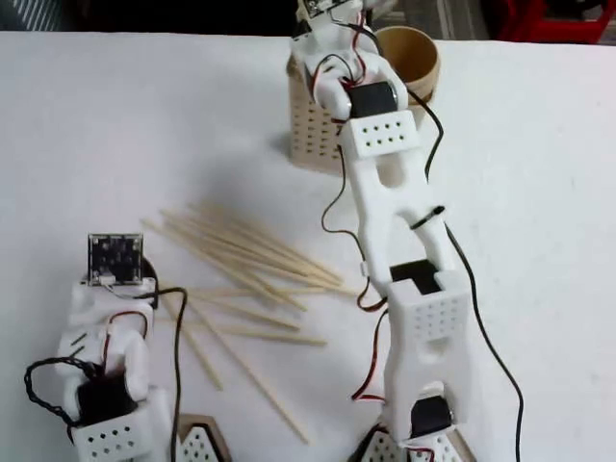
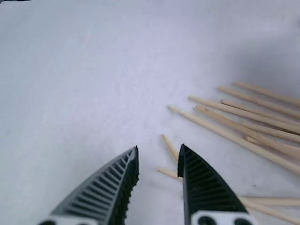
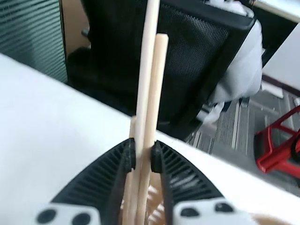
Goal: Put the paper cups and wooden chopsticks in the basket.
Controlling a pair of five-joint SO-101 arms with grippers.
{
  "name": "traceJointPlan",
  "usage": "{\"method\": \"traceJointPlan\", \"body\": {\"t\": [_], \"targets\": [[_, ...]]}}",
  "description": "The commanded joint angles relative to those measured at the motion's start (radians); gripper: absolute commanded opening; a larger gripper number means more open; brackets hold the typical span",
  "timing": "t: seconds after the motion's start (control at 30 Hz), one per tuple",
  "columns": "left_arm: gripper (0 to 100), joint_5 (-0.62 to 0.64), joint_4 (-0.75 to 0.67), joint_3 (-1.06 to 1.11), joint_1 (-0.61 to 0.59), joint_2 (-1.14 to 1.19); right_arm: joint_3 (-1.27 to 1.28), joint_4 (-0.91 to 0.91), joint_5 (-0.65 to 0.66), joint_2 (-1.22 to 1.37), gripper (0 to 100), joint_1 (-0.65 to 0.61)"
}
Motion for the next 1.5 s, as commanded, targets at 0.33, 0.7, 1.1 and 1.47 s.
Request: {"method": "traceJointPlan", "body": {"t": [0.33,0.7,1.1,1.47], "targets": [[15,-0.011,-0.023,-0.011,-0.002,-0.012,-0.038,0.476,-0.005,-0.282,8.2,0.002],[15,-0.011,-0.023,-0.009,-0.002,-0.012,-0.032,0.961,-0.003,-0.4,4.9,-0.008],[15,-0.011,-0.023,0.002,-0.004,-0.012,0.511,0.961,-0.011,-0.679,4.8,-0.047],[15,-0.069,-0.02,-0.052,-0.005,-0.007,1.211,0.578,-0.011,-1.026,4.8,-0.008]]}}
